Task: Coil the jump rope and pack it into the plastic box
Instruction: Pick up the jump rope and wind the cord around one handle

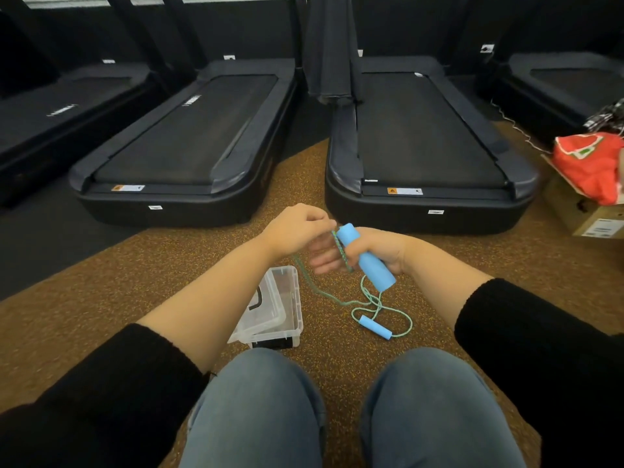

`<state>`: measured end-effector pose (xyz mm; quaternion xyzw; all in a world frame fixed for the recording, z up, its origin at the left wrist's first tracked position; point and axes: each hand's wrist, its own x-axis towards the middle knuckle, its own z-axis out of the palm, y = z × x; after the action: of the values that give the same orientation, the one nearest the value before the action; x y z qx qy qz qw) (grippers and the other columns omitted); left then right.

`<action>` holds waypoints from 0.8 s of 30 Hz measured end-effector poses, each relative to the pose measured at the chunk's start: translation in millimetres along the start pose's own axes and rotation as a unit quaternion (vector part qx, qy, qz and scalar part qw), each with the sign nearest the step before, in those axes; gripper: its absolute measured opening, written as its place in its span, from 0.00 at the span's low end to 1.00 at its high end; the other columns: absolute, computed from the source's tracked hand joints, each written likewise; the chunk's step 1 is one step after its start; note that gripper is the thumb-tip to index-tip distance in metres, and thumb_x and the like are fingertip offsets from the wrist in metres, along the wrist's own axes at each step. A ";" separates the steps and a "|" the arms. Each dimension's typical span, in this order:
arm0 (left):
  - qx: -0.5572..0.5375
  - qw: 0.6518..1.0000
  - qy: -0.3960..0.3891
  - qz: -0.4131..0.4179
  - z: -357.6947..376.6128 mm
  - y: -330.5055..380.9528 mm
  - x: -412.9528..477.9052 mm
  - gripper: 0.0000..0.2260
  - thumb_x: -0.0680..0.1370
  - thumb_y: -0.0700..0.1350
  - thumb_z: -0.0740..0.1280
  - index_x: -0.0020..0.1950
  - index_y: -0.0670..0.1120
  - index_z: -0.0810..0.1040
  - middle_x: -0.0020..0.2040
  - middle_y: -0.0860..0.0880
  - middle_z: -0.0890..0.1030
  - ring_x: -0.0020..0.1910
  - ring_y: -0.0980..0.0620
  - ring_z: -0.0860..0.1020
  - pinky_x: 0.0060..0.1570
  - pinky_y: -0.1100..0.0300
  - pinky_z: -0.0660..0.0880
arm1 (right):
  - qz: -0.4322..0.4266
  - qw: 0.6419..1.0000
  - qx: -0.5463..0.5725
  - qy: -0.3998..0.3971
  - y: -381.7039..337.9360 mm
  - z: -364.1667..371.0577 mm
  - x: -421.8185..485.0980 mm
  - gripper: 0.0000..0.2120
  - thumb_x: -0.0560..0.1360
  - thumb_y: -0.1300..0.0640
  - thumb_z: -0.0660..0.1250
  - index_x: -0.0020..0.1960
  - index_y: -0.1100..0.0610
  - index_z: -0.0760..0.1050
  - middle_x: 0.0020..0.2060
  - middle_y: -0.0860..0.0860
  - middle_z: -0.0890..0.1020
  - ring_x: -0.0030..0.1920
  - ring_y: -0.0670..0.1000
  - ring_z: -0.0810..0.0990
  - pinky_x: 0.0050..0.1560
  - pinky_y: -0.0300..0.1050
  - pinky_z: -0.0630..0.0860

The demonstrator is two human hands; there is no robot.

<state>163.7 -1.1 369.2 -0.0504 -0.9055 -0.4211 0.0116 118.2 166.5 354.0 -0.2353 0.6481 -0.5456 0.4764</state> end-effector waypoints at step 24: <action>-0.324 0.933 -0.094 -0.124 29.5 -1.9 2.3 0.24 0.82 0.55 0.45 0.31 0.46 0.65 0.17 0.56 0.68 0.17 0.61 0.66 0.20 0.71 0.64 | -0.129 0.966 0.221 -0.033 -10.6 21.7 -8.3 0.23 0.46 0.69 0.66 0.41 0.65 0.82 0.37 0.62 0.84 0.38 0.58 0.85 0.43 0.50 0.82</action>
<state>161.9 20.4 348.9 0.0216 -0.7162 -0.6828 -0.1431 138.5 159.8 368.0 -0.2239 0.4594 -0.7239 0.4635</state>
